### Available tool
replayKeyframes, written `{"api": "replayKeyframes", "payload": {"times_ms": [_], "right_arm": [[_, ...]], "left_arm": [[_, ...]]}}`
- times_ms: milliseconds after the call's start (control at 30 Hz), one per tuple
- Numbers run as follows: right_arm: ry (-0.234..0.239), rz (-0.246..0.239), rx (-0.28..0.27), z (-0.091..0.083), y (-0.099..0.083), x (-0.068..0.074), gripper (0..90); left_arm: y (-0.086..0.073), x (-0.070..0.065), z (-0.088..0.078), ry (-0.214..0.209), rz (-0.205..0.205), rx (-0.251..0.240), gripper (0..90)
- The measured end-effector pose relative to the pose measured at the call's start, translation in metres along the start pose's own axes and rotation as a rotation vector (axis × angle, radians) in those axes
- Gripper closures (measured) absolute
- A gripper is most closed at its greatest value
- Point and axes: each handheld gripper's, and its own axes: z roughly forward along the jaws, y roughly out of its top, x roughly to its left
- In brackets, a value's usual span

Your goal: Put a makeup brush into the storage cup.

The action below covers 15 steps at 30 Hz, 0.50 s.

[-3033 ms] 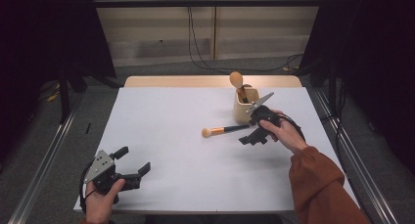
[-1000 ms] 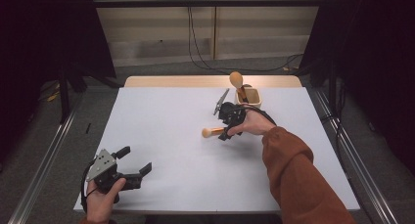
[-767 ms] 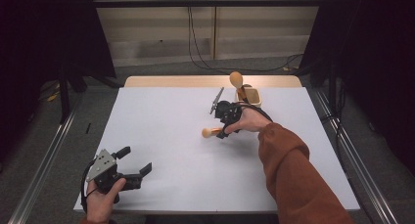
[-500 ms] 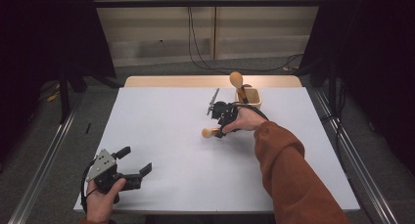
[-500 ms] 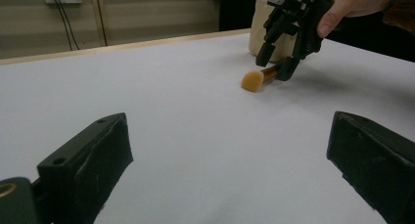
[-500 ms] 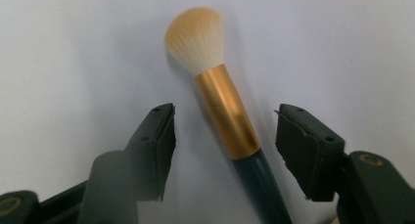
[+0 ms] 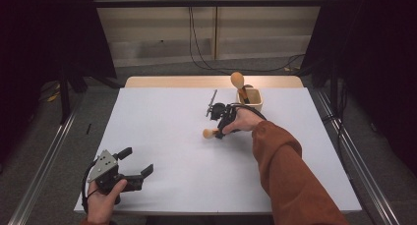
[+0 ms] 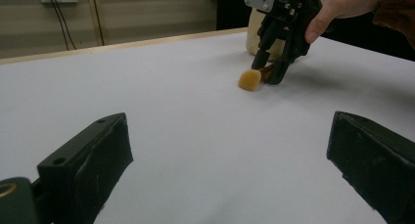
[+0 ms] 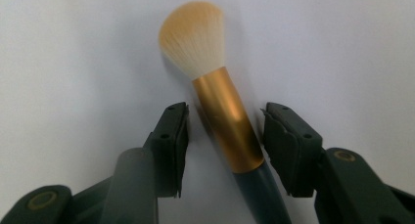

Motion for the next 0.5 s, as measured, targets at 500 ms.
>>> {"api": "replayKeyframes", "payload": {"times_ms": [500], "right_arm": [[0.009, -0.039, 0.038, -0.0005, 0.0055, -0.0011, 72.4]], "left_arm": [[-0.0002, 0.0017, -0.0012, 0.004, 0.004, 0.004, 2.7]]}}
